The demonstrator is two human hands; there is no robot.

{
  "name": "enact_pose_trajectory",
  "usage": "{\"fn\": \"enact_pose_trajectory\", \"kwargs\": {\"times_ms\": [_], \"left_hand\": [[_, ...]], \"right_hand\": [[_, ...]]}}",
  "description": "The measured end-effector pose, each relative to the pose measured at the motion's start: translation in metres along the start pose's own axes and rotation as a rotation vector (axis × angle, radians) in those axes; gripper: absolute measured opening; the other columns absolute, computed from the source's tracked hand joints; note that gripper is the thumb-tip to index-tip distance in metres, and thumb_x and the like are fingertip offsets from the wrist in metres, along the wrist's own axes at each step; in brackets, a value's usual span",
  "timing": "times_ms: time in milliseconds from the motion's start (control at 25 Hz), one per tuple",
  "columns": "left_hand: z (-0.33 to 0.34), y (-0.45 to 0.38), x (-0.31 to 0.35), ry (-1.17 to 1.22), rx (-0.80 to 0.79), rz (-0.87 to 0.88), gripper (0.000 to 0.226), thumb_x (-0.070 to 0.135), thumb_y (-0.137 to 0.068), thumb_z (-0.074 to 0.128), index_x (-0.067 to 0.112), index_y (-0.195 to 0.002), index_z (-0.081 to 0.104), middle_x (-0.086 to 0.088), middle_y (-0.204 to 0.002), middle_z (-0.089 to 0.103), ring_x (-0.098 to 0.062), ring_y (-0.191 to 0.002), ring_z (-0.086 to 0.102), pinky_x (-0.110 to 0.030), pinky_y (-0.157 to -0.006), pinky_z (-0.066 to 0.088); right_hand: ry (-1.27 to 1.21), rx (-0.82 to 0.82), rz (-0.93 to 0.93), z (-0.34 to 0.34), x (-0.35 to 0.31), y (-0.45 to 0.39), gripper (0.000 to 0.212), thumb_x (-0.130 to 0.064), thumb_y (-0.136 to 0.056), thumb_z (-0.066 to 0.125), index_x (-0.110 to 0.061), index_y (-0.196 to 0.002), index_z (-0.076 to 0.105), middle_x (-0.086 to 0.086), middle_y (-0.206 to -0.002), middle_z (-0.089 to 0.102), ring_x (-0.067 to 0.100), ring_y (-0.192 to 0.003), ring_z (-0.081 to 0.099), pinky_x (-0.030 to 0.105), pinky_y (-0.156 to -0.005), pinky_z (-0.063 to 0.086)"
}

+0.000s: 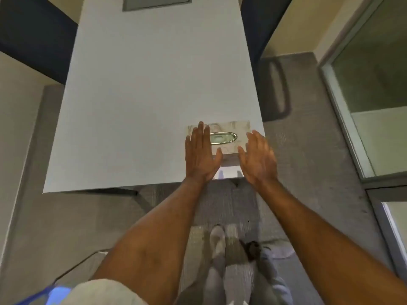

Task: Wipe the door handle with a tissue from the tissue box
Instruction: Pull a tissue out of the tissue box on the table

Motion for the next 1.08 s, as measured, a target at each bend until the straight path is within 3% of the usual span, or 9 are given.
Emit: {"fn": "enact_pose_trajectory", "kwargs": {"times_ms": [200, 360, 520, 760, 1080], "left_hand": [[0.019, -0.03, -0.034, 0.008, -0.042, -0.026, 0.078, 0.045, -0.104, 0.05, 0.007, -0.164, 0.019, -0.012, -0.173, 0.008, -0.032, -0.16, 0.009, -0.055, -0.13, 0.011], [0.039, -0.033, -0.051, -0.015, -0.06, -0.032, 0.077, 0.05, -0.102, 0.042, 0.009, -0.164, 0.021, -0.011, -0.173, 0.01, -0.029, -0.16, 0.009, -0.057, -0.13, 0.013], [0.041, -0.034, -0.052, -0.082, -0.036, -0.051, 0.079, 0.058, -0.098, 0.022, 0.013, -0.163, 0.025, -0.008, -0.173, 0.015, -0.026, -0.16, 0.01, -0.056, -0.129, 0.016], [0.046, -0.033, -0.054, -0.115, -0.024, -0.069, 0.077, 0.057, -0.099, 0.024, 0.014, -0.163, 0.024, -0.007, -0.174, 0.012, -0.025, -0.161, 0.008, -0.055, -0.128, 0.019], [0.045, -0.034, -0.053, -0.132, -0.004, -0.062, 0.077, 0.056, -0.099, 0.026, 0.013, -0.163, 0.024, -0.007, -0.174, 0.012, -0.025, -0.161, 0.008, -0.054, -0.129, 0.019]], "right_hand": [[0.023, 0.007, -0.166, 0.027, -0.037, -0.044, 0.031, -0.022, -0.101, 0.053, -0.01, -0.128, 0.061, 0.014, -0.132, 0.06, 0.033, -0.113, 0.057, 0.046, -0.088, 0.054], [0.073, -0.038, -0.234, 0.046, -0.051, -0.06, 0.021, -0.021, -0.1, 0.057, -0.011, -0.115, 0.068, 0.013, -0.115, 0.063, 0.03, -0.099, 0.059, 0.037, -0.074, 0.049], [0.127, -0.096, -0.264, 0.056, -0.056, -0.074, 0.021, -0.025, -0.101, 0.058, -0.013, -0.113, 0.07, 0.011, -0.11, 0.065, 0.028, -0.095, 0.059, 0.034, -0.07, 0.043], [0.249, -0.183, -0.321, 0.056, -0.061, -0.087, 0.019, -0.023, -0.099, 0.061, -0.016, -0.108, 0.076, 0.008, -0.103, 0.064, 0.032, -0.091, 0.061, 0.039, -0.069, 0.051], [0.452, -0.215, -0.396, 0.056, -0.069, -0.091, 0.014, -0.028, -0.095, 0.068, -0.022, -0.104, 0.077, 0.004, -0.098, 0.065, 0.031, -0.084, 0.064, 0.034, -0.061, 0.037]]}}
Point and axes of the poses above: each hand's wrist, its own y-axis away from the middle knuckle, its own z-axis out of the palm, x = y × z, the point moved 6 cm from there along -y, towards the middle knuckle
